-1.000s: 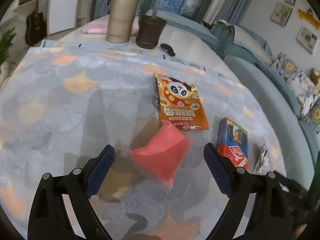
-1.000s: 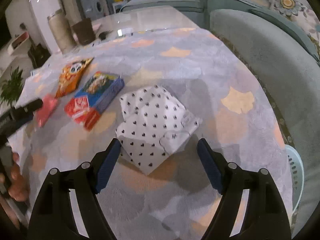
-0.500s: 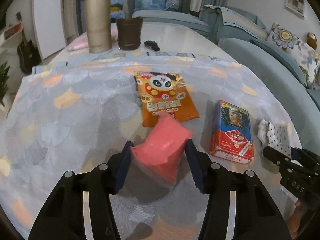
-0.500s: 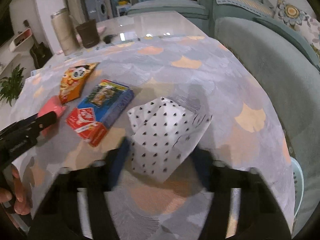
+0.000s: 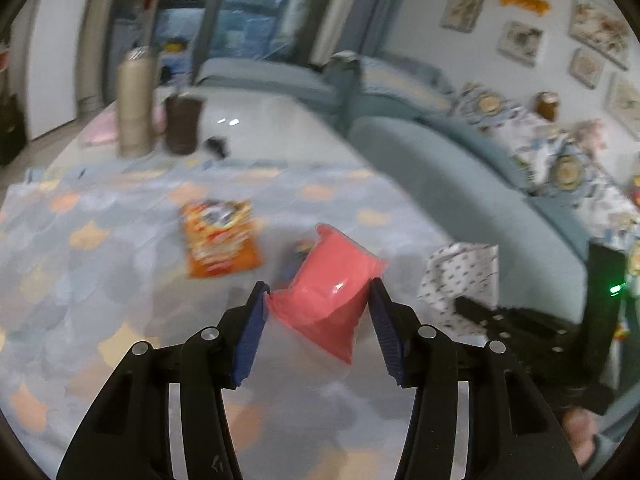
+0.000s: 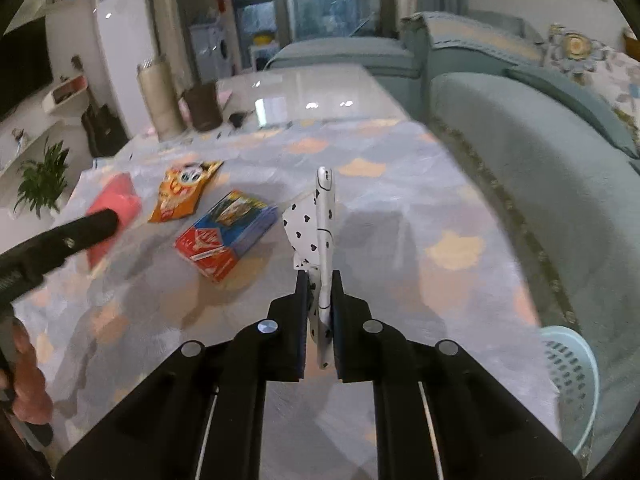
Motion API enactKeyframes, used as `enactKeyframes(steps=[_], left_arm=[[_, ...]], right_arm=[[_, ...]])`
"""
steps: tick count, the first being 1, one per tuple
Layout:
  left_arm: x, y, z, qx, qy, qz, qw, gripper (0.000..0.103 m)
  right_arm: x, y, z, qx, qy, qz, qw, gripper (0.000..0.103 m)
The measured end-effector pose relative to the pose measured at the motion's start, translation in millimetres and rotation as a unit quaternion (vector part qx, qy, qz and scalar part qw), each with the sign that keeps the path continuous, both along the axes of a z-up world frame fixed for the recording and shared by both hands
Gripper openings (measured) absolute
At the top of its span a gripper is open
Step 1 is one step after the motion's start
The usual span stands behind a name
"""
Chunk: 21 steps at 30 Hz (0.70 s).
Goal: Collect trash
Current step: 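Grasp the pink packet with the left gripper while the right grasps the polka-dot paper, then carry the packet and paper to the wastebasket and open both grippers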
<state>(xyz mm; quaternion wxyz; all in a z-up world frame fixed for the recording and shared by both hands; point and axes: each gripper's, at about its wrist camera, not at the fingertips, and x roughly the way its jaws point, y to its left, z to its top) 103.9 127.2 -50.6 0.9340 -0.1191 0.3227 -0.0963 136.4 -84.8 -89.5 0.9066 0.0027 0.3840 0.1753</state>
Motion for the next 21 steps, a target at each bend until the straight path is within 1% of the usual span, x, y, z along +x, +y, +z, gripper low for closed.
enactKeyframes(steps=[1,3,6,10,11,14,17,21], left_arm=[[-1.9,-6.1,6.8,-0.001,-0.006,-0.01,0.9999,0.049],[-5.6,-27.7,25.9,-0.003,-0.02,-0.046,0.9988,0.049],[-12.2,-70.4,54.4,0.019,-0.048,-0.083,0.9952,0.049],[-18.9,-126.7,75.3,0.032,-0.066,-0.125,0.9894,0.049],[-20.0,-146.8,79.0,0.031,-0.067,-0.14,0.9874,0.049],[-20.9,-193.2,78.5,0.034,-0.062,-0.17,0.9828,0.049],[-16.5,-243.9,67.1,0.034,-0.041,-0.197,0.9789,0.049],[-9.7,-295.3,41.1,0.031,-0.004,-0.219,0.9752,0.049]], right_arm=[[-4.5,-14.0,7.1,0.008,-0.003,-0.01,1.0,0.008],[-12.3,-39.4,19.1,0.017,-0.012,-0.029,0.999,0.008],[-24.2,-77.2,35.8,0.018,-0.028,-0.059,0.998,0.008],[-37.1,-136.9,54.0,0.02,-0.039,-0.104,0.994,0.008],[-40.5,-152.4,57.8,0.017,-0.042,-0.117,0.992,0.008],[-50.0,-191.0,61.8,0.016,-0.041,-0.148,0.988,0.008],[-57.8,-230.8,56.6,0.016,-0.025,-0.18,0.983,0.008],[-70.4,-284.3,33.9,0.028,0.013,-0.224,0.974,0.008]])
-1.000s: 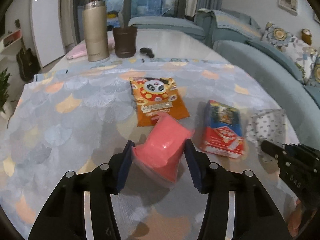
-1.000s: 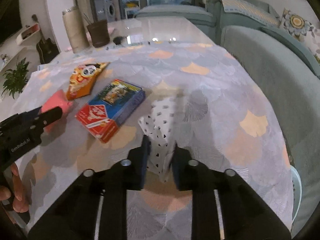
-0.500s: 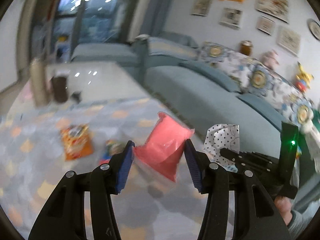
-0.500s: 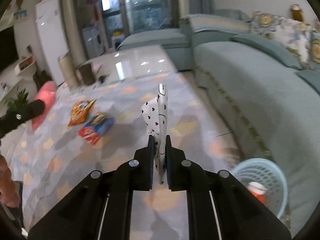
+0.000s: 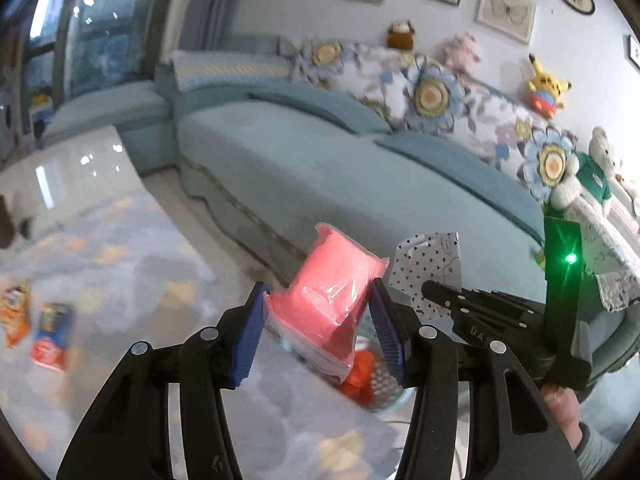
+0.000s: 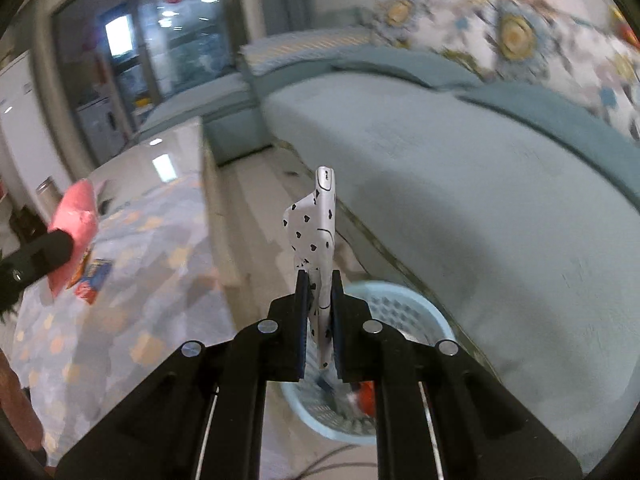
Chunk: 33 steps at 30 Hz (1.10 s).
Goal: Collect trash
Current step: 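Carry the packet and paper to the wastebasket and open both grippers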
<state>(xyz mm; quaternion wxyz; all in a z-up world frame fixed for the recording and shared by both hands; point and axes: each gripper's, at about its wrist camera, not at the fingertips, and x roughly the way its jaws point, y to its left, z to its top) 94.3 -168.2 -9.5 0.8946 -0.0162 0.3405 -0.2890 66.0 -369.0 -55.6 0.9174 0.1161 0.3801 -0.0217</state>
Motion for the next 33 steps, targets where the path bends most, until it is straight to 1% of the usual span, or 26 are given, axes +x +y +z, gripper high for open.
enactKeyframes(steps=[3,4,5,6,7,9,14,17,19,20,21,24,25,26,27,29,31,33], left_arm=[[10.3,-34.6,-26.2,0.008,0.045,-0.011,0.9989,0.05],[16.3,-45.2,-35.4,0.018,0.067,-0.015,0.9975,0.05],[24.1,-59.3,-48.9,0.039,0.1,-0.025,0.9939,0.05],[27.9,-68.1,-59.4,0.054,0.118,-0.028,0.9912,0.05],[30.3,-74.2,-67.0,0.061,0.126,-0.03,0.9897,0.05],[35.5,-84.7,-81.3,0.055,0.145,-0.037,0.9872,0.05],[40.6,-86.3,-102.3,0.05,0.162,-0.035,0.9849,0.053],[41.7,-83.6,-106.2,0.041,0.175,-0.035,0.9831,0.073],[41.5,-79.0,-103.1,0.041,0.172,-0.041,0.9834,0.073],[40.8,-78.6,-102.0,0.045,0.167,-0.042,0.984,0.074],[40.5,-77.9,-101.2,0.048,0.165,-0.041,0.9843,0.076],[40.7,-75.2,-97.6,0.042,0.165,-0.043,0.9845,0.076],[40.2,-72.1,-96.7,0.039,0.164,-0.042,0.9848,0.076],[40.3,-69.7,-96.1,0.036,0.163,-0.039,0.9851,0.076],[40.2,-68.0,-95.5,0.035,0.163,-0.039,0.9852,0.076],[39.9,-63.3,-93.5,0.032,0.162,-0.038,0.9855,0.076],[38.6,-56.7,-90.0,0.031,0.157,-0.034,0.9866,0.076],[38.1,-48.9,-84.9,0.026,0.152,-0.03,0.9877,0.076]], right_arm=[[-3.4,-30.3,-23.8,0.006,0.038,-0.031,0.999,0.008],[-2.6,-39.5,-34.0,0.006,0.056,-0.038,0.998,0.008],[-0.2,-45.6,-44.0,0.012,0.073,-0.035,0.997,0.008],[2.6,-48.1,-52.3,0.017,0.086,-0.033,0.996,0.008],[5.9,-52.0,-63.4,0.021,0.103,-0.033,0.994,0.008],[10.6,-57.0,-79.9,0.028,0.121,-0.036,0.992,0.008],[20.7,-62.4,-109.7,0.05,0.153,-0.032,0.986,0.011],[24.7,-61.8,-115.5,0.051,0.162,-0.033,0.985,0.017],[29.5,-60.8,-116.5,0.056,0.162,-0.029,0.985,0.019],[31.4,-59.7,-117.2,0.057,0.161,-0.028,0.985,0.022],[31.1,-59.3,-118.0,0.057,0.16,-0.027,0.985,0.026],[23.3,-63.5,-117.4,0.064,0.156,-0.028,0.985,0.032],[20.9,-67.2,-116.0,0.065,0.153,-0.029,0.986,0.037],[19.8,-67.3,-113.9,0.066,0.149,-0.029,0.986,0.046],[17.3,-68.8,-111.9,0.063,0.146,-0.03,0.987,0.051],[14.8,-67.2,-106.4,0.055,0.138,-0.029,0.989,0.054],[12.6,-65.5,-102.6,0.052,0.134,-0.028,0.989,0.054],[11.1,-63.5,-96.5,0.059,0.128,-0.024,0.99,0.054]])
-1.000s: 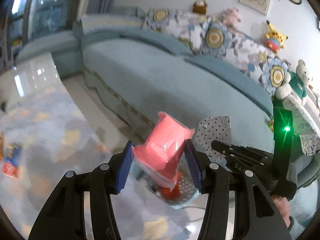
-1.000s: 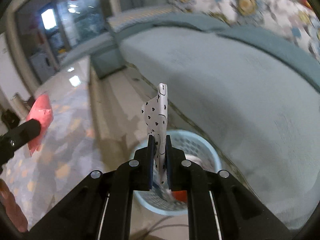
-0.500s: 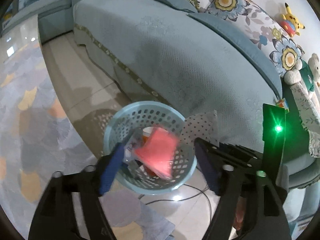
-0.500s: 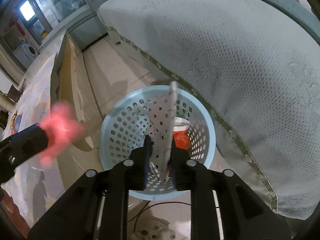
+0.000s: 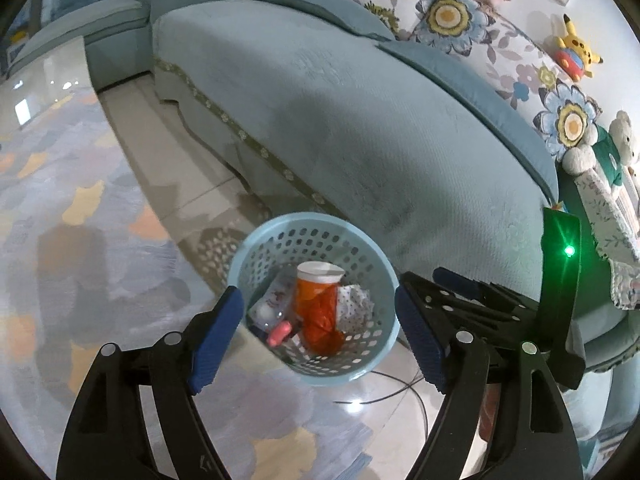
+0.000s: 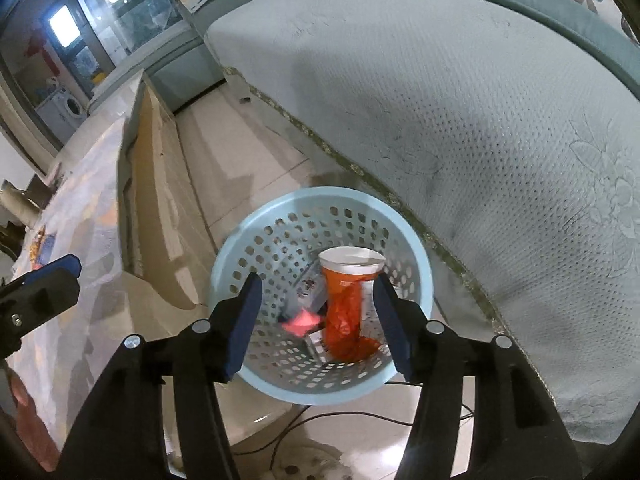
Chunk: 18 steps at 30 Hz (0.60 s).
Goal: Collect trash
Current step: 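Carry the packet and paper to the wastebasket and open both grippers, then move both tools back to the table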
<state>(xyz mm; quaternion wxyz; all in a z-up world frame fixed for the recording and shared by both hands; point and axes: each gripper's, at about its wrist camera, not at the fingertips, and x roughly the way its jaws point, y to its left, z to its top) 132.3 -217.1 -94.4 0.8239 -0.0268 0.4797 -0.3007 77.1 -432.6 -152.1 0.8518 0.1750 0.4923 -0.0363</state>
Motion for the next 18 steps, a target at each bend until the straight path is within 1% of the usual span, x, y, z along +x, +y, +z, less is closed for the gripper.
enactKeyframes(steps=[5,8,10,12,16,18], left_arm=[[-4.9,33.8,19.9,-0.019,-0.026,0.022,0.9992,0.076],[-7.3,60.6,37.1,-0.028,-0.046,0.044,0.9976,0.076],[-8.4,82.1,47.8,-0.033,-0.06,0.062,0.9957,0.076],[-10.9,110.6,59.8,-0.045,-0.074,0.084,0.9927,0.082],[-12.5,173.6,76.0,-0.048,-0.097,0.142,0.9838,0.083],[-12.3,211.5,79.7,-0.046,-0.107,0.18,0.9767,0.084]], right_arm=[[-3.1,24.2,28.3,0.001,-0.04,0.026,0.999,0.054],[-1.3,50.7,49.5,-0.001,-0.067,0.05,0.996,0.054],[0.3,70.8,63.7,-0.017,-0.083,0.061,0.994,0.056],[2.3,92.8,79.5,-0.027,-0.103,0.078,0.991,0.06],[11.0,132.4,99.0,-0.02,-0.127,0.119,0.985,0.062],[17.8,162.7,102.7,-0.007,-0.131,0.149,0.98,0.062]])
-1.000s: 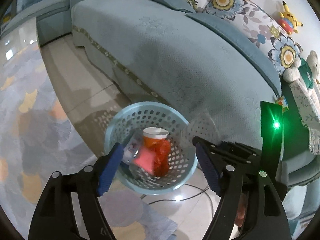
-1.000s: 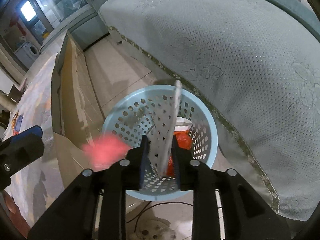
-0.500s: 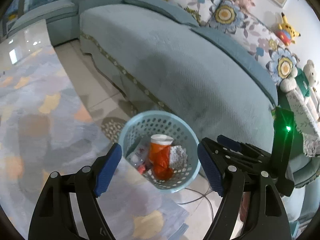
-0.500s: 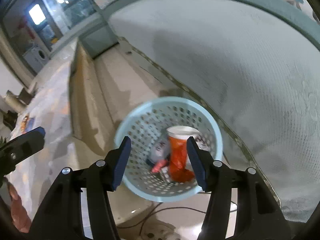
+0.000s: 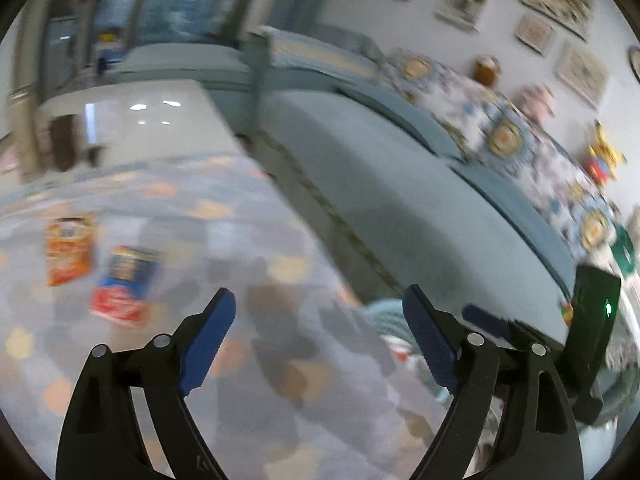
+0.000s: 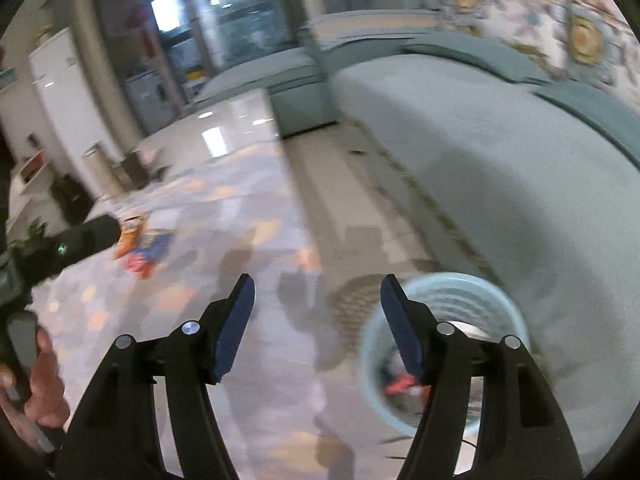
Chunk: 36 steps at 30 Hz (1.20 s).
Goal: Collect trash
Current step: 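Move both tools back to the table, then grasp the tiger-print card box with the right gripper while the left grasps the snack bag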
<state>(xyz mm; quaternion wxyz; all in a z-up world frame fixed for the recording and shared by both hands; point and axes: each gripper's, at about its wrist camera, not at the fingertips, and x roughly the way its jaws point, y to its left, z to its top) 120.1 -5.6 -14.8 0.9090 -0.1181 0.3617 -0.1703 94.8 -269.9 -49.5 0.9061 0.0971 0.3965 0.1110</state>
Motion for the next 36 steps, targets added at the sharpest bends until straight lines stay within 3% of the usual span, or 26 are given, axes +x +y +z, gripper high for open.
enactKeyframes(steps=[4,7,10,14,17,20,24,29,31,33,36], left_arm=[[4.6,76.8,-4.7,0.005,-0.004,0.096,0.9954,0.087],[10.7,137.5,-17.4,-0.018,0.006,0.157,0.9873,0.087],[12.7,177.9,-29.8,-0.03,0.005,0.186,0.9821,0.083],[15.7,232.9,-67.2,-0.095,0.024,0.254,0.9622,0.083],[18.7,245.1,-88.0,-0.12,0.039,0.266,0.9556,0.083],[19.2,247.0,-102.2,-0.137,0.05,0.276,0.9501,0.083],[16.9,257.1,-113.9,-0.165,0.054,0.278,0.9447,0.084],[16.2,270.6,-115.5,-0.186,0.048,0.29,0.9375,0.084],[21.4,269.7,-113.7,-0.184,0.048,0.284,0.9398,0.085],[28.7,265.4,-113.3,-0.173,0.05,0.273,0.9451,0.085],[47.0,254.5,-113.8,-0.143,0.054,0.251,0.9559,0.085]], right_arm=[[14.9,63.2,-3.7,-0.012,-0.001,0.041,0.999,0.068],[26.4,107.7,-9.7,-0.003,0.005,0.074,0.997,0.071],[39.0,156.7,-23.3,0.004,0.025,0.114,0.993,0.071],[54.6,206.0,-42.0,-0.004,0.048,0.141,0.989,0.072],[69.6,235.9,-56.0,0.012,0.072,0.161,0.984,0.072],[79.8,262.6,-65.8,0.034,0.08,0.167,0.982,0.082],[97.2,288.2,-83.5,0.036,0.107,0.145,0.983,0.083],[111.0,312.1,-82.7,0.008,0.094,0.119,0.988,0.085],[115.4,321.5,-82.9,-0.024,0.086,0.106,0.99,0.083],[116.5,326.3,-81.9,-0.067,0.078,0.097,0.99,0.066],[119.8,319.2,-82.3,-0.064,0.07,0.115,0.989,0.061]])
